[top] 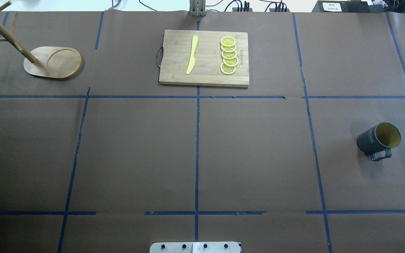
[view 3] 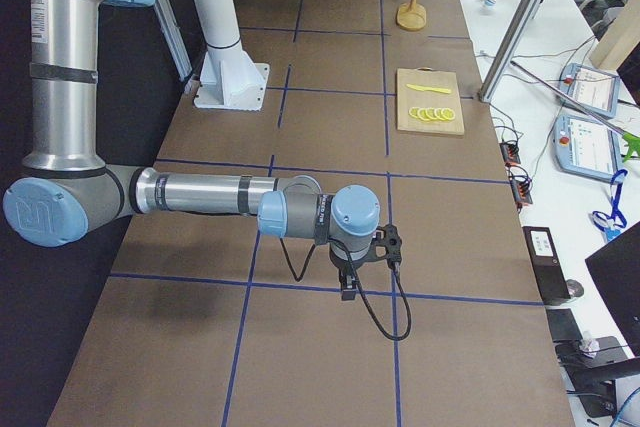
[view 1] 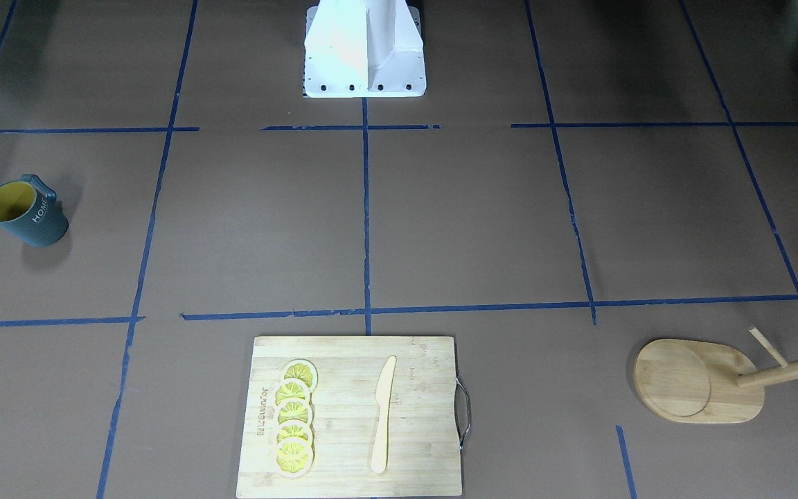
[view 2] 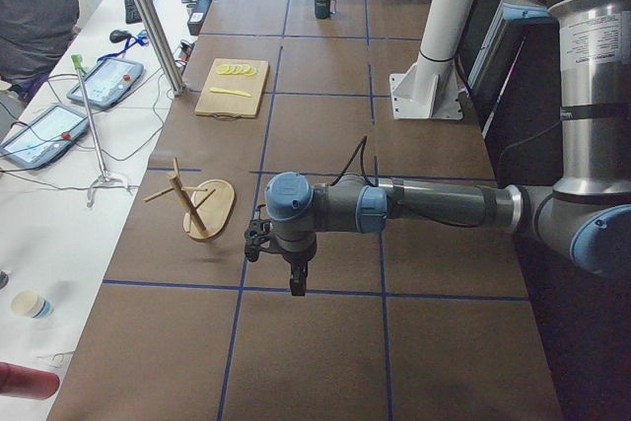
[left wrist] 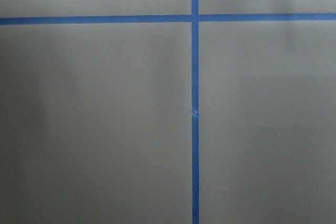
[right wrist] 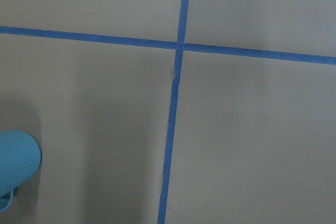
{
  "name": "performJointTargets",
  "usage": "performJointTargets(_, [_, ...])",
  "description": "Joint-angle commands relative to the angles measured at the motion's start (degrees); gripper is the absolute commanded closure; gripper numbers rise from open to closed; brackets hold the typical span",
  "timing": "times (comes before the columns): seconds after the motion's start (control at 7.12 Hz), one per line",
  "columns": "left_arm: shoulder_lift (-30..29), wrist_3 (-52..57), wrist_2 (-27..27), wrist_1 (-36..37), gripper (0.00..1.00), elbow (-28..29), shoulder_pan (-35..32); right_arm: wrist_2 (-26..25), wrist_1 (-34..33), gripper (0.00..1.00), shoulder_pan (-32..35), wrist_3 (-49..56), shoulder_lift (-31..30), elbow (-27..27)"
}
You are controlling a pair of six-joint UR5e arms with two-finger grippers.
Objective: Hang cup on storage rack
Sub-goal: 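Reach the right gripper toward the dark teal mug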
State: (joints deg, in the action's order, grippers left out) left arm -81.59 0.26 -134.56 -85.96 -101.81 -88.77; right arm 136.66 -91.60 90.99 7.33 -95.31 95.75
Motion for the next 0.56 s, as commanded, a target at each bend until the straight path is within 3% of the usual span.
performJointTargets(0.0, [0.02,0.00,0.00,0.00,0.00,-0.14,0.00,0.10,0.11,0.00,-1.41,-0.38,0.21,0.13])
performJointTargets(0.14, [0.02,0.00,-0.09,0.00,0.00,-0.23,0.09,0.01,0.11,0.00,-2.65,-0.39,0.82,0.40])
performJointTargets(0.42, [0.02,0.00,-0.09,0.09,0.00,-0.32,0.09,-1.99,0.11,0.00,-9.73,-3.54,2.94,8.71])
